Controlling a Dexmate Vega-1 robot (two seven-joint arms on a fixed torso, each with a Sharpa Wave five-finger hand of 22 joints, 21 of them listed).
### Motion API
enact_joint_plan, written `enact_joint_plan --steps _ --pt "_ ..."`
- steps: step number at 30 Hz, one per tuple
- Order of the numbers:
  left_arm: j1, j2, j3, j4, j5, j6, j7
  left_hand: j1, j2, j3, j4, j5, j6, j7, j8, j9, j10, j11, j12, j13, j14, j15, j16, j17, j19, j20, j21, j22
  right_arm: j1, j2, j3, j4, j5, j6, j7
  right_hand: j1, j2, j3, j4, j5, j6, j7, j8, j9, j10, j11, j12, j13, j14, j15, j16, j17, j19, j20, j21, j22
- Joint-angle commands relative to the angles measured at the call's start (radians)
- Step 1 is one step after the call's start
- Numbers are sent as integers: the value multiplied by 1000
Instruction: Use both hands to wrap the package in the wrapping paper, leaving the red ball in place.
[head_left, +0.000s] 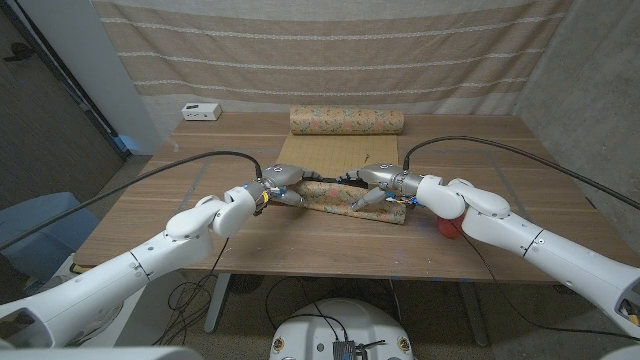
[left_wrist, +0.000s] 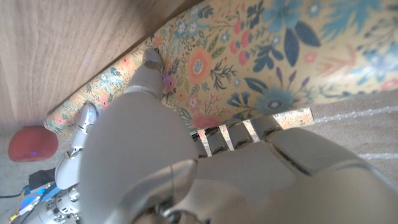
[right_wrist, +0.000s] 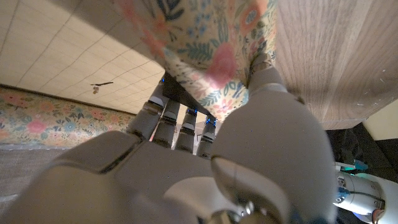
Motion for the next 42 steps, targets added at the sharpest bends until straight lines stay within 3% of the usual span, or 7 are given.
enact_joint_plan --steps 1,10,16,30,36,39,42 --pt "-110 -18 -5 90 -318 29 -287 26 120 147 140 0 255 175 -7 21 180 21 51 9 183 -114 -7 1 4 3 12 3 136 54 -34 128 279 -88 351 108 126 32 17 -6 645 42 -6 5 511 -75 2 1 430 -260 17 43 6 12 7 2" --pt "-242 -25 47 163 -437 51 -453 -25 103 149 177 -7 234 194 -30 25 158 45 28 10 152 -86 -30 3 -22 22 21 4 198 83 -45 225 452 -117 456 80 117 34 40 -23 645 54 -23 5 505 -60 2 10 419 -240 5 48 2 29 11 3" --pt "-292 -24 57 187 -505 31 -495 -117 91 123 235 -12 249 216 -39 27 148 73 10 11 117 -50 -39 7 -56 46 21 0 192 91 -25 271 559 -102 440 -13 115 14 106 -42 701 84 -34 4 501 -26 -1 17 419 -215 -2 61 -7 41 15 5" --pt "-443 -42 47 275 -690 -1 -646 -250 66 85 294 -7 236 254 -71 23 115 123 -19 14 41 -4 -43 10 -116 79 10 -15 252 150 -58 416 697 -109 515 21 118 46 59 -50 823 154 -90 13 689 43 129 105 524 -192 242 294 37 67 65 17" --pt "-535 -72 62 367 -753 24 -735 -299 57 67 312 -6 213 274 -86 22 101 157 -27 15 25 18 -41 11 -116 89 11 -21 280 172 -68 457 744 -132 561 -22 125 46 89 -55 885 180 -82 20 736 64 183 153 562 -176 295 329 71 80 93 23" --pt "-560 -83 63 397 -782 21 -751 -313 58 64 317 -5 208 285 -88 22 102 165 -27 16 28 28 -37 12 -113 98 13 -22 279 161 -71 428 736 -145 539 -38 126 46 100 -54 892 190 -83 21 739 67 194 166 568 -174 304 335 78 85 100 24" --pt "-566 -73 63 379 -775 14 -730 -322 59 62 319 -4 210 290 -88 22 105 170 -26 17 32 32 -35 12 -108 101 15 -23 262 134 -69 372 706 -138 487 -46 111 57 93 -52 800 174 -124 24 635 57 185 208 518 -176 296 323 55 96 107 27"
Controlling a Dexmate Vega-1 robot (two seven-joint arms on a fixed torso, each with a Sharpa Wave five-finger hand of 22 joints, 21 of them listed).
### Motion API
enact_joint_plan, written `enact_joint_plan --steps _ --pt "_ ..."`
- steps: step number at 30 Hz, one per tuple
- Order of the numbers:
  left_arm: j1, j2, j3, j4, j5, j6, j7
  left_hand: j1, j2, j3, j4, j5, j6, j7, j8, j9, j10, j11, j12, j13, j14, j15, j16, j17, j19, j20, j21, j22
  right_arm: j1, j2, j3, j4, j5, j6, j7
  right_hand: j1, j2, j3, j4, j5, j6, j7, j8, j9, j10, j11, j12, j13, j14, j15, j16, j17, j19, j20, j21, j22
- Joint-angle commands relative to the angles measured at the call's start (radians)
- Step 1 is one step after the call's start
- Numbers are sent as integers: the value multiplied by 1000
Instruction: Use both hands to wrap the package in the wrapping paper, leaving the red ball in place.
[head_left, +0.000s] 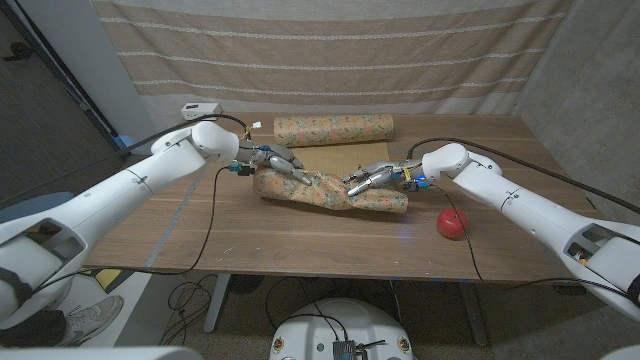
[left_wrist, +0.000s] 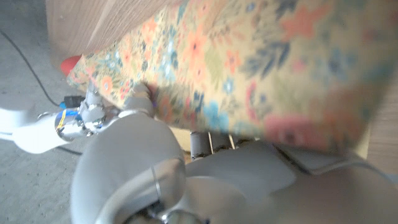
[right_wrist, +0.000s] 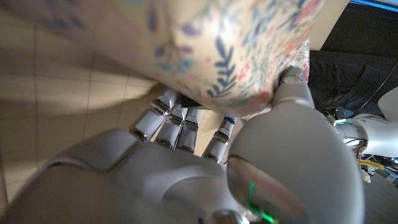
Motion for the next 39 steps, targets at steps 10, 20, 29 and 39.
enact_joint_plan --steps 10,20,29,39 --pt "-61 8 -25 23 -112 -38 26 -18 -19 15 14 4 3 9 -3 -2 -2 5 0 6 -29 15 -1 1 -39 19 -10 -4 -137 -73 85 -159 8 94 -310 36 132 43 35 17 -27 345 -52 31 -98 105 -202 6 -59 23 54 24 -293 47 -53 -4" --pt "67 54 -108 -67 -132 -129 214 -17 -25 29 -19 11 -53 6 -21 -3 -43 10 -13 12 -69 21 -4 -1 -93 53 -32 -13 -199 -98 109 -242 -97 139 -480 46 130 81 -7 21 -87 326 -41 31 -261 79 -277 -35 -330 66 -203 -113 -413 53 -93 -15" --pt "205 79 -177 -133 -89 -253 419 -26 -40 37 -57 12 -164 -24 -33 -7 -123 1 -29 13 -117 9 -4 -1 -136 68 -52 -21 -214 -110 114 -274 -149 161 -516 -4 113 67 -14 18 -265 285 -41 30 -485 73 -340 -75 -539 92 -361 -164 -605 65 -174 -25" --pt "283 109 -212 -194 24 -304 555 -47 -60 39 -123 10 -371 -96 -35 -14 -308 -14 -39 8 -310 10 -15 -3 -252 63 -106 -28 -204 -110 115 -278 -149 175 -484 -97 120 35 15 22 23 292 37 20 -365 42 -295 -115 -461 107 -369 -197 -565 74 -167 -28"
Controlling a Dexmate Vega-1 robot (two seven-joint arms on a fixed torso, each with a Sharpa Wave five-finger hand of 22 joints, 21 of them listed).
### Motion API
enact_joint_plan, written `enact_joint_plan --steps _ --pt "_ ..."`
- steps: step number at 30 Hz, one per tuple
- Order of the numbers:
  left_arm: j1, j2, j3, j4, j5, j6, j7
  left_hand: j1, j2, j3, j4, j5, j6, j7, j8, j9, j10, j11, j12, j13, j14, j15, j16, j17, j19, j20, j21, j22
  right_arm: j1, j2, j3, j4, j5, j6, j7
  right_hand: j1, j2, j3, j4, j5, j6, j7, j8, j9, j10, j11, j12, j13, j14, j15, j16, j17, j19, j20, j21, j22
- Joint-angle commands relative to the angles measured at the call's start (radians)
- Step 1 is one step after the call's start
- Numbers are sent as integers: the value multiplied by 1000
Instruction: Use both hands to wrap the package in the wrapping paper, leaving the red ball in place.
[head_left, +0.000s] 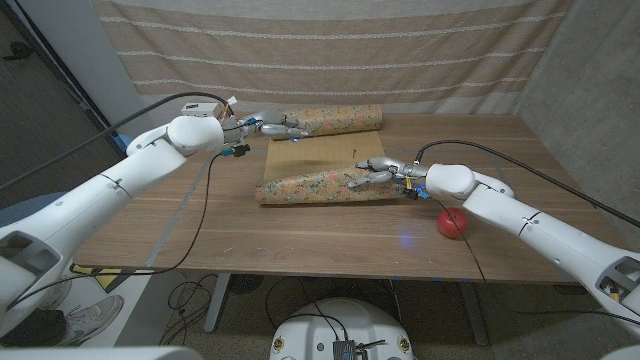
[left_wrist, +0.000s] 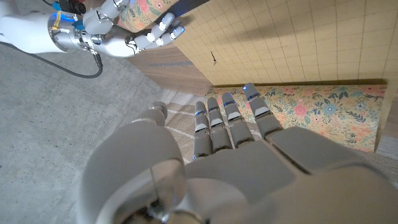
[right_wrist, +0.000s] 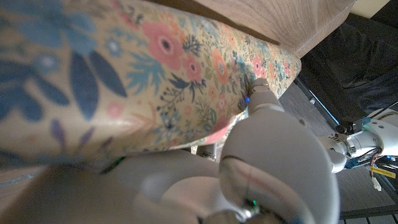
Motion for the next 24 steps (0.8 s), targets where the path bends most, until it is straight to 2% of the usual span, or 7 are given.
enact_joint_plan --steps 1,4,8,13,19,21,24 --pt "191 56 -98 -122 114 -88 200 -10 -18 -3 -29 2 -92 -31 -3 -1 -84 -8 0 -2 -93 7 -4 0 -49 -4 -23 -1 -10 -7 12 -27 -44 47 -39 -48 4 -12 19 1 -24 9 -24 2 10 2 1 -8 17 0 2 -1 20 2 8 0" --pt "212 63 -107 -144 161 -88 241 -18 -24 -8 -42 0 -147 -49 -3 -2 -118 -18 2 -4 -127 4 -2 -1 -69 -5 -33 -2 -20 -11 23 -39 -37 51 -49 -67 0 -21 22 2 -102 7 -63 2 -14 16 -12 -15 16 5 -4 -5 24 2 7 0" --pt "223 65 -107 -164 208 -79 262 -20 -28 -10 -48 -1 -163 -56 -2 -3 -140 -24 0 -5 -139 2 -1 -1 -74 -3 -37 -2 -37 -18 38 -65 -42 49 -78 -48 16 -7 8 5 -138 -12 -77 3 -13 11 -13 -20 27 1 -3 -10 40 -3 10 -1" --pt "240 66 -111 -185 272 -80 303 -19 -29 -11 -58 -1 -182 -62 0 -4 -153 -30 2 -6 -150 -2 0 -2 -80 -2 -41 -2 -58 -18 51 -93 -58 32 -123 -36 29 6 -13 0 -352 -44 -106 4 -105 1 -41 -29 10 -6 -17 -15 30 -5 0 -1" --pt "256 63 -115 -200 324 -88 331 -16 -30 -11 -66 -1 -185 -78 4 -4 -155 -32 7 -6 -150 -9 3 -3 -81 -3 -42 -3 -79 -2 73 -64 -58 115 -182 -28 39 14 -19 -1 -354 -46 -93 4 -116 -1 -39 -31 10 -26 -16 -15 41 -14 3 -1" --pt "263 62 -117 -203 333 -89 336 -15 -30 -11 -70 -1 -182 -85 7 -4 -152 -34 9 -7 -149 -11 5 -3 -79 -4 -43 -3 -94 -4 83 -66 -84 147 -223 -13 43 25 -29 -1 -325 -38 -76 4 -78 0 -20 -33 34 -52 -9 -19 70 -22 12 -1" --pt "274 60 -120 -203 335 -97 340 -14 -30 -11 -75 -2 -178 -86 10 -5 -146 -39 14 -7 -142 -15 9 -3 -75 -8 -42 -3 -114 -11 97 -73 -105 181 -259 -5 43 30 -35 -2 -299 -30 -66 4 -58 -5 -12 -34 55 -45 -3 -22 96 -24 20 -2"
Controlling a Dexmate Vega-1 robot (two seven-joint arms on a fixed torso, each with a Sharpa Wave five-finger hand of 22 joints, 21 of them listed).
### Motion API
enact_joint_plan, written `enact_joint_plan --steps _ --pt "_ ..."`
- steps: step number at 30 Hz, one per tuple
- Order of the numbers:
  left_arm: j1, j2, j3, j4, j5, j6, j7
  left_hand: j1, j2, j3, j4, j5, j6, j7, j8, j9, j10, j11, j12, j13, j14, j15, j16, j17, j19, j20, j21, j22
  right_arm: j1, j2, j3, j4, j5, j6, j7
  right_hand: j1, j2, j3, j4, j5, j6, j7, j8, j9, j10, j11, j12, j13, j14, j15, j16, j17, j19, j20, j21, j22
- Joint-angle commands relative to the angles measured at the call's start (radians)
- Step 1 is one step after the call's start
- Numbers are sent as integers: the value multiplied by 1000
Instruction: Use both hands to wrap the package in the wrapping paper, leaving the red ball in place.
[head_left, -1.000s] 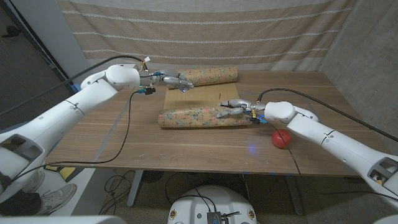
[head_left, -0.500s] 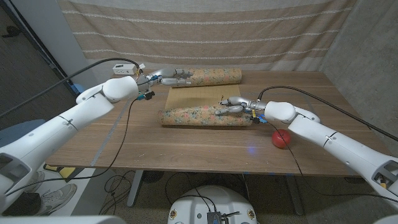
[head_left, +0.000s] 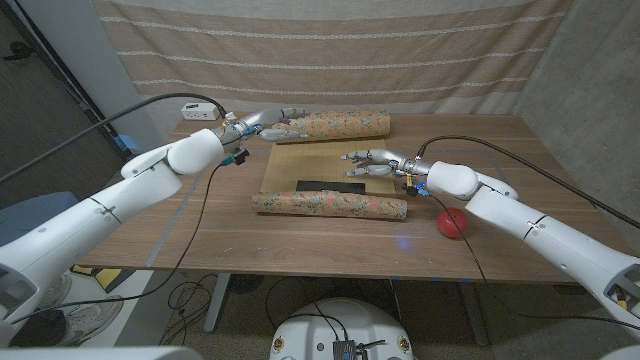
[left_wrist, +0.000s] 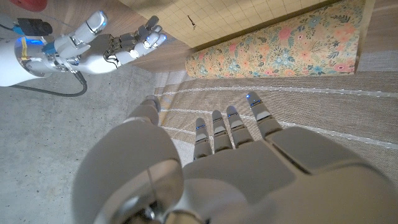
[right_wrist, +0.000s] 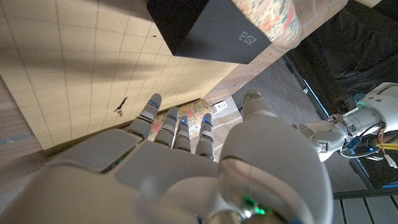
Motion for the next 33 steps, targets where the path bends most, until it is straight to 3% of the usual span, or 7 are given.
enact_joint_plan --steps 1,7,11,16,20,24,33 --pt "50 -1 -15 -29 81 -22 64 5 -7 1 -9 -2 5 -11 10 1 4 -7 10 -1 7 -10 8 1 0 -6 -6 0 -65 -5 49 -15 -64 115 -143 14 2 7 -9 -3 33 10 13 1 34 0 16 -1 31 0 12 -3 36 -5 13 3" --pt "97 14 -18 -73 168 -22 111 -16 -27 -17 -12 -11 32 -26 21 0 20 -14 21 -2 27 -7 16 3 11 -18 -4 0 -109 -49 76 -64 -125 152 -181 -26 -49 -24 -3 -6 35 21 10 0 57 2 23 -4 49 8 12 -9 57 5 16 2" --pt "124 34 -16 -123 230 19 103 -51 -67 -49 -10 -16 38 -35 22 -1 25 -25 24 -4 36 -6 19 5 16 -15 -6 -2 -118 -94 76 -124 -173 110 -139 -104 -110 -78 18 9 -53 17 -12 -1 10 -6 1 -6 7 17 -10 -12 25 13 -5 2" --pt "145 58 -10 -175 287 70 66 -79 -122 -86 -18 -8 11 -44 12 -2 12 -42 22 -5 31 1 15 6 15 -7 -13 -3 -119 -122 69 -174 -206 72 -87 -139 -152 -110 22 24 -123 21 -17 0 -37 -1 -11 -6 -33 15 -28 -15 3 17 -18 2" --pt "170 83 -10 -227 339 118 42 -77 -145 -97 -28 -1 0 -47 12 -1 -5 -45 17 -5 18 11 11 6 12 3 -18 -4 -130 -140 65 -222 -275 44 -86 -129 -150 -107 16 30 -130 23 -14 0 -39 -4 -11 -6 -30 13 -27 -17 5 18 -18 2" --pt "213 108 -9 -286 445 178 57 -37 -153 -94 -53 12 30 -56 27 2 7 -63 26 -4 17 11 13 7 16 6 -22 -5 -152 -156 62 -273 -379 27 -119 -53 -139 -81 -23 61 -122 18 3 1 -25 -21 -1 -7 -17 6 -26 -26 20 17 -16 1" --pt "297 124 -3 -342 605 286 87 -1 -161 -94 -73 21 -6 -64 16 4 -12 -65 23 -3 13 9 13 7 24 17 -26 -5 -180 -161 46 -329 -546 -11 -147 -14 -140 -72 -41 76 -125 13 5 0 -29 -29 -1 -7 -26 -3 -32 -32 21 13 -19 1"
